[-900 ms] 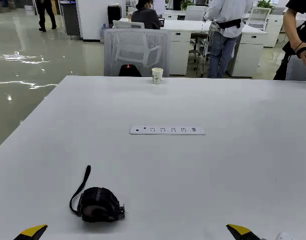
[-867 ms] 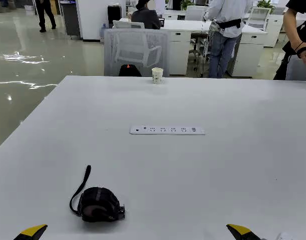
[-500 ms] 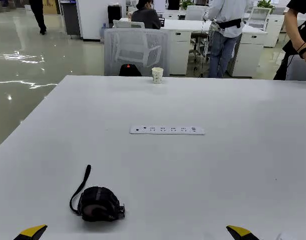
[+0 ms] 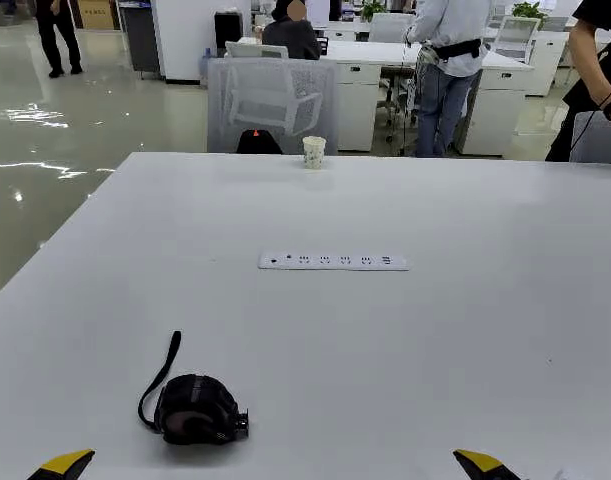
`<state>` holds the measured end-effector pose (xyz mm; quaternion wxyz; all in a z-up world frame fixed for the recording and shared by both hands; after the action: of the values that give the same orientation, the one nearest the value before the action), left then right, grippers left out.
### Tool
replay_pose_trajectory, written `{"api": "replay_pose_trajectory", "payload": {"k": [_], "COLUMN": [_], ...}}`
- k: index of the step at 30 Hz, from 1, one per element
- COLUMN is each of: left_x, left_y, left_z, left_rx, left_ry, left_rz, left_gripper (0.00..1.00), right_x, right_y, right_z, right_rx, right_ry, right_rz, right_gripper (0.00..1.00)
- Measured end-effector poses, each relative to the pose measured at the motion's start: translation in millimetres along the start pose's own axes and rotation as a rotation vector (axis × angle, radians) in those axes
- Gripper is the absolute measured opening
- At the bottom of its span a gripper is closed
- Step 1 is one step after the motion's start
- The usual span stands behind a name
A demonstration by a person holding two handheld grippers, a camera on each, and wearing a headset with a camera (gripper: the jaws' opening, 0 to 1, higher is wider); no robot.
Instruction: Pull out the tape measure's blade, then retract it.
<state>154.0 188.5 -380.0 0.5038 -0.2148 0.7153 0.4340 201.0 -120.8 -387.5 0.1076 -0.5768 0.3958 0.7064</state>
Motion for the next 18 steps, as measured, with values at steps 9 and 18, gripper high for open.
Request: {"api": "replay_pose_trajectory", "payload": {"k": [9, 18], "left_x": [-0.2, -0.2], "left_y": [-0.4, -1.3], "left_z": [-0.2, 2.2], "left_rx": [0.002, 0.005], "left_ry": [-0.001, -0.002], "left_rz": [0.003, 0.007], "left_gripper": [0.99, 0.99], "right_x": [-0.2, -1.1], "right_y": [-0.8, -3.6], "right_z": [-2.2, -6.3], "right_rx": [0.0, -0.009], "right_ry": [0.003, 0.01], "right_rz": [0.004, 0.014], "right_gripper": [0.99, 0.99]}}
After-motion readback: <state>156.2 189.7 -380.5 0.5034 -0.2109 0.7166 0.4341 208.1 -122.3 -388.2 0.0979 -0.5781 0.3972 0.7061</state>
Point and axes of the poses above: the centre of the closed fingertips' face, and the gripper's own axes: y roughly backward along the fingers, z roughly to its left, x roughly out of its underside, the point moved 9 cm from there along y, roughly backward along the fingers, and after that the axes turned 6 degrees about x, right-handed, at the moved point
